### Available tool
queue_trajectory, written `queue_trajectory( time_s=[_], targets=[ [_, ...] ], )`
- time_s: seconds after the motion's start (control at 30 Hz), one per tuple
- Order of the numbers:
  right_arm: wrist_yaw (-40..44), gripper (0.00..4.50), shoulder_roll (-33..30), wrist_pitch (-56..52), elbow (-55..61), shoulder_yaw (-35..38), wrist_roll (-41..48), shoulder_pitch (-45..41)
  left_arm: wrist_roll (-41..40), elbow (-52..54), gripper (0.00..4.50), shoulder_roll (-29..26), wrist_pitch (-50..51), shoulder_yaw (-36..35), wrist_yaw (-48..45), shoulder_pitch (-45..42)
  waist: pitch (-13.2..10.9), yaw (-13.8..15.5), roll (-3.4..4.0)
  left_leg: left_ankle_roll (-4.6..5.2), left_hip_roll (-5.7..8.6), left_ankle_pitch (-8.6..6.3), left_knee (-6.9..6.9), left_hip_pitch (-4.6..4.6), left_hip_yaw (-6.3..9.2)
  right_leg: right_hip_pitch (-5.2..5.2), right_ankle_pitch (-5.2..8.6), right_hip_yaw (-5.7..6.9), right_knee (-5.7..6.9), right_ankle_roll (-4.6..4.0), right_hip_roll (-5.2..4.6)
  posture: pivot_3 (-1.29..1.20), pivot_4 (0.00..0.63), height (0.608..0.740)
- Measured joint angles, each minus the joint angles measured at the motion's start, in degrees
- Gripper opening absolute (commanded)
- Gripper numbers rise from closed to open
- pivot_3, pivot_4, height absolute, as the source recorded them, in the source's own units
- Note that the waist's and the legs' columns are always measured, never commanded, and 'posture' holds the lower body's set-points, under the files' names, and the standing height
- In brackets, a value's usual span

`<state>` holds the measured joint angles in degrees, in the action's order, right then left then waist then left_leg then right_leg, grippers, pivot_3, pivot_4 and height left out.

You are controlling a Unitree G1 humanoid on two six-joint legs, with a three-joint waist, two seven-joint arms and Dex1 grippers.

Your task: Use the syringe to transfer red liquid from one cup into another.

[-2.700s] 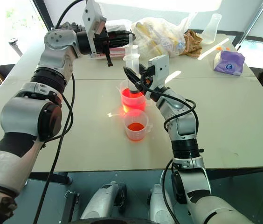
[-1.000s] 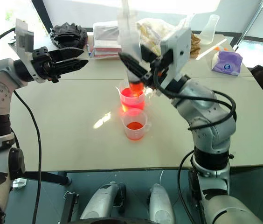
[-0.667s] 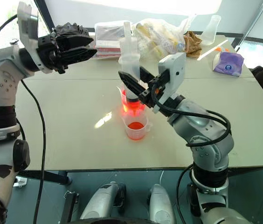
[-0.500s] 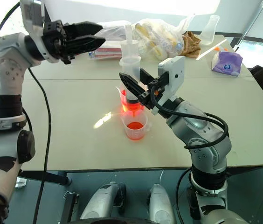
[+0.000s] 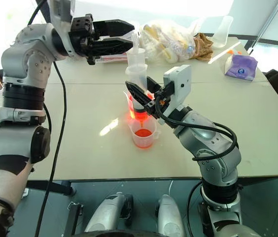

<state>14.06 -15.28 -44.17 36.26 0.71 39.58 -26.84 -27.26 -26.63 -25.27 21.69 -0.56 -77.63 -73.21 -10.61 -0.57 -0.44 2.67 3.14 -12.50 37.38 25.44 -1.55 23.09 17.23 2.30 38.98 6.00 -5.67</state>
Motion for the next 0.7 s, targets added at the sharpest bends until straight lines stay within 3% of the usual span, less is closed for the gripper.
queue_trajectory(
  time_s=[0.1,0.37,0.7],
  targets=[
    [0.4,1.45,-1.1,0.0,0.0,-0.5,-0.6,0.7,2.1,-2.6,2.39,1.4,-3.1,1.0,-0.2,-0.4,0.0,0.0,-0.01,0.01,0.0,0.0,-0.01,0.0,0.0,0.0,0.0,0.0,0.0,0.0,0.01,0.0,0.15,0.74],
    [0.4,1.45,-1.5,0.5,-0.5,-0.4,-2.2,1.3,3.5,-4.5,0.09,3.0,-5.9,2.0,-3.8,-0.6,0.0,-0.1,-0.02,0.02,-0.01,0.0,-0.01,0.01,0.0,0.02,0.0,-0.01,0.0,0.0,0.01,0.0,0.15,0.74],
    [1.4,1.45,-1.1,0.9,-0.3,-2.0,-2.2,2.3,2.9,3.5,0.02,2.4,-0.8,1.9,-4.1,4.3,0.0,-0.1,-0.02,0.02,-0.01,-0.01,-0.01,0.01,0.0,0.01,0.0,-0.03,-0.01,0.0,-0.03,0.0,0.15,0.74]
  ],
)
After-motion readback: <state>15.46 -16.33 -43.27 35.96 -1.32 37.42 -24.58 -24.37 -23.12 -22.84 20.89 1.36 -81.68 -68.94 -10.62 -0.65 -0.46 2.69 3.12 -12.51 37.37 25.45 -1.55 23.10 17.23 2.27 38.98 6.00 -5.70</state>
